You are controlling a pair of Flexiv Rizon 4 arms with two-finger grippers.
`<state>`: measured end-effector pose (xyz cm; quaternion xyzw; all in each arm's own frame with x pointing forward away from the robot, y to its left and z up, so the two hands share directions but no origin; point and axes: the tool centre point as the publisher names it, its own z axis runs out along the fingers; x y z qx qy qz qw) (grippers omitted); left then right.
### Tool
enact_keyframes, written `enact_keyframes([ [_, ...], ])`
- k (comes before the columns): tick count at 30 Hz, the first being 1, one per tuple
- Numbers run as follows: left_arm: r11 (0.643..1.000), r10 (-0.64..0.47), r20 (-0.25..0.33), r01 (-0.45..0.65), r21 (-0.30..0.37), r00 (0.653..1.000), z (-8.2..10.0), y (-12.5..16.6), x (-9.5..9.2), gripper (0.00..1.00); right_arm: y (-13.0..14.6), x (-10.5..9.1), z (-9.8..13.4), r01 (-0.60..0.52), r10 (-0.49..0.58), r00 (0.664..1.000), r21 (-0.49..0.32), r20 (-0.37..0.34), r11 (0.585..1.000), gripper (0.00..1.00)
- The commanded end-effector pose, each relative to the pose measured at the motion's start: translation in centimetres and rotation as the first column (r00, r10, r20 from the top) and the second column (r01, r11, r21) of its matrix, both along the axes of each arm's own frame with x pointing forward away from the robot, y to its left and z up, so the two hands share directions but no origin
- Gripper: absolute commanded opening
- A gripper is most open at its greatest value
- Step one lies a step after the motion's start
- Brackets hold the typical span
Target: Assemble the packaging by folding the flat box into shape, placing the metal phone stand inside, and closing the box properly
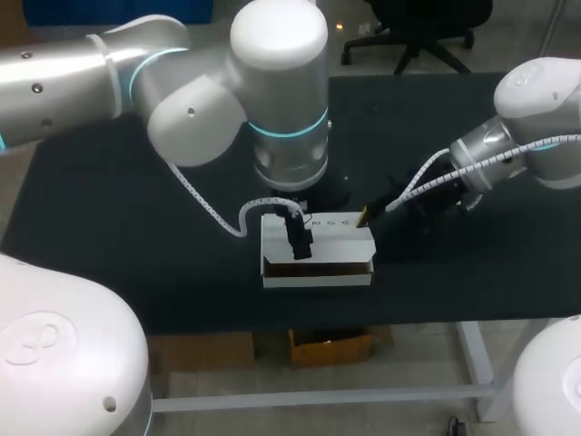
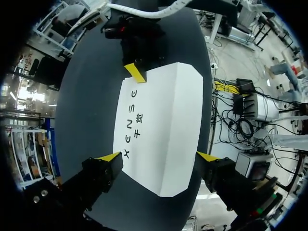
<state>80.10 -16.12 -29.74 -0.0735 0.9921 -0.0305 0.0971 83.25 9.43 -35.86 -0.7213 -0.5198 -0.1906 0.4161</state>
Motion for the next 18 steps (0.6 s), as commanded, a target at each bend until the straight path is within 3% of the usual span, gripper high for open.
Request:
enact_keyframes([
  [1,1.0,0.0,0.018,0.0,0.002,1.0,0.3,0.3,-0.2,1.0,0.0,0.1,-0.1,-0.002,0.002,1.0,0.005,-0.001,1.0,0.38],
  [6,1.0,-0.001,0.025,0.001,0.009,1.0,0.3,0.4,0.2,0.96,0.0,0.1,-0.1,-0.002,0.002,1.0,0.005,-0.001,1.0,0.38],
  [9,1.0,-0.006,0.027,0.005,0.014,1.0,0.0,0.4,0.4,0.91,0.0,0.1,-0.1,-0.002,0.002,1.0,0.005,-0.001,1.0,0.38],
  [14,1.0,-0.008,0.028,0.008,0.016,1.0,-0.6,0.5,0.8,0.72,0.0,0.1,-0.1,-0.002,0.002,1.0,0.005,-0.001,1.0,0.38],
  [18,1.0,-0.009,0.021,0.009,0.023,1.0,-1.0,0.5,1.0,0.67,0.0,0.1,-0.1,-0.002,0.002,1.0,0.005,-0.001,1.0,0.38],
])
